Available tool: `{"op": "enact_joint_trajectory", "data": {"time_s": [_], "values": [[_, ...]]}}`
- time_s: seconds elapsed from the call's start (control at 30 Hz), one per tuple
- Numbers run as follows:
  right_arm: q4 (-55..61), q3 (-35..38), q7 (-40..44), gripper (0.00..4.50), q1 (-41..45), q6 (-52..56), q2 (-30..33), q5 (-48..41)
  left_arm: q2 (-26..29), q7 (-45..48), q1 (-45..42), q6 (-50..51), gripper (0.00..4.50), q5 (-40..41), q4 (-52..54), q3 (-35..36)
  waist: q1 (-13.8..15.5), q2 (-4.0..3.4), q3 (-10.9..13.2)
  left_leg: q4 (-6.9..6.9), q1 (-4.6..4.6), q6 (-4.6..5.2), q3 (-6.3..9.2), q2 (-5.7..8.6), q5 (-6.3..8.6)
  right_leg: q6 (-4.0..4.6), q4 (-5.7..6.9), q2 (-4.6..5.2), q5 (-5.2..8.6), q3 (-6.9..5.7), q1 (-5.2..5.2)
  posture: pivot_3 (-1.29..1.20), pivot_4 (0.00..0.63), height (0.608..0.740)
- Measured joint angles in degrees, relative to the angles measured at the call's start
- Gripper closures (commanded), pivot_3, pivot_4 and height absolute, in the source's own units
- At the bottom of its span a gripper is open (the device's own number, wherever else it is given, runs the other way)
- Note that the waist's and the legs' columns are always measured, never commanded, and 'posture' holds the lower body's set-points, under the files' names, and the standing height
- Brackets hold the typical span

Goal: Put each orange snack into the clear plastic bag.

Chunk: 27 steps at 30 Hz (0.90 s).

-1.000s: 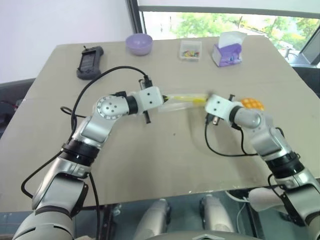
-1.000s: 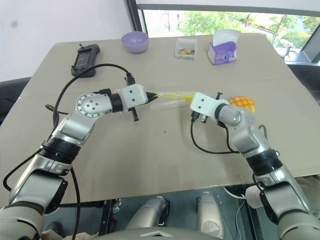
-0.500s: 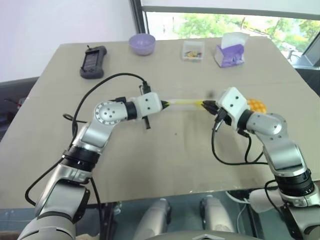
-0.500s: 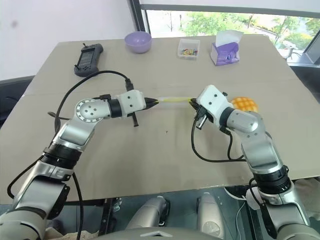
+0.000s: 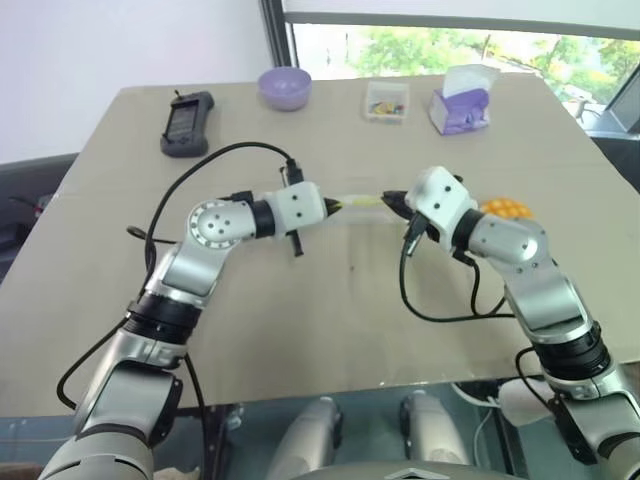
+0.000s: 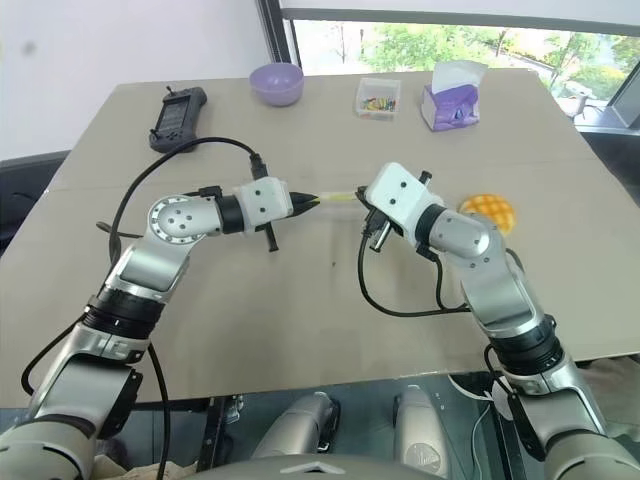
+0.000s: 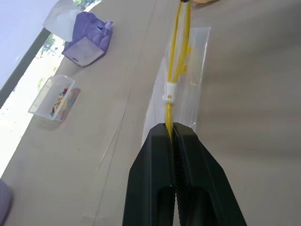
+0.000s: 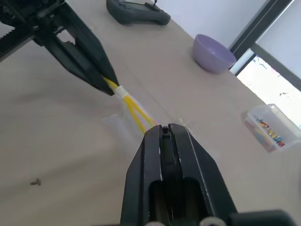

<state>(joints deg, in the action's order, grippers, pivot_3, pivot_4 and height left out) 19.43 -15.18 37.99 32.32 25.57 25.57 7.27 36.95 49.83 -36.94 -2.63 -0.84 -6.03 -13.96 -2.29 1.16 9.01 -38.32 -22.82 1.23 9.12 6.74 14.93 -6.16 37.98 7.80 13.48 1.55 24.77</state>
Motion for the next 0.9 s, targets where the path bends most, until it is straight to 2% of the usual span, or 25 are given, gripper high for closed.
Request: {"op": "enact_joint_trajectory", "data": {"time_s": [0.03, 0.17, 0.53, 0.9], "values": [[-0.34, -0.12, -0.33, 3.06, 0.11, -0.80, -0.12, 0.19, -0.22, -0.01, 0.11, 0.17, 4.50, -0.13, 0.24, 0.00, -0.04, 0.00, 0.00, 0.00, 0.00, 0.00, 0.00, 0.00, 0.00, 0.00, 0.01, 0.00, 0.00, 0.00, 0.01, 0.00, 0.150, 0.740], [-1.23, -1.49, -1.90, 1.37, 0.51, -2.89, -0.06, 2.98, -0.36, -0.07, 0.38, 0.56, 4.50, -0.41, 0.94, 0.04, -0.10, 0.00, 0.00, 0.00, 0.00, 0.00, -0.01, 0.00, 0.00, 0.00, 0.01, -0.01, 0.00, 0.00, 0.01, 0.00, 0.150, 0.740], [-3.53, -2.04, -3.38, 1.37, 1.95, -3.59, -0.17, 6.85, -1.25, -0.39, 0.98, 0.44, 4.50, -1.58, 1.00, 0.04, -0.08, 0.00, 0.00, 0.00, 0.00, 0.00, -0.01, 0.00, 0.00, 0.00, 0.00, -0.01, 0.00, 0.00, 0.01, 0.00, 0.150, 0.740], [-5.99, -4.89, -1.08, 1.37, 3.16, -4.98, 1.27, 9.61, -1.74, -0.83, 0.98, 0.98, 4.50, -1.82, 1.91, 0.28, -0.10, 0.00, 0.00, 0.01, 0.00, 0.00, -0.01, 0.00, 0.00, 0.00, 0.00, -0.01, 0.00, 0.00, 0.01, 0.00, 0.150, 0.740]]}}
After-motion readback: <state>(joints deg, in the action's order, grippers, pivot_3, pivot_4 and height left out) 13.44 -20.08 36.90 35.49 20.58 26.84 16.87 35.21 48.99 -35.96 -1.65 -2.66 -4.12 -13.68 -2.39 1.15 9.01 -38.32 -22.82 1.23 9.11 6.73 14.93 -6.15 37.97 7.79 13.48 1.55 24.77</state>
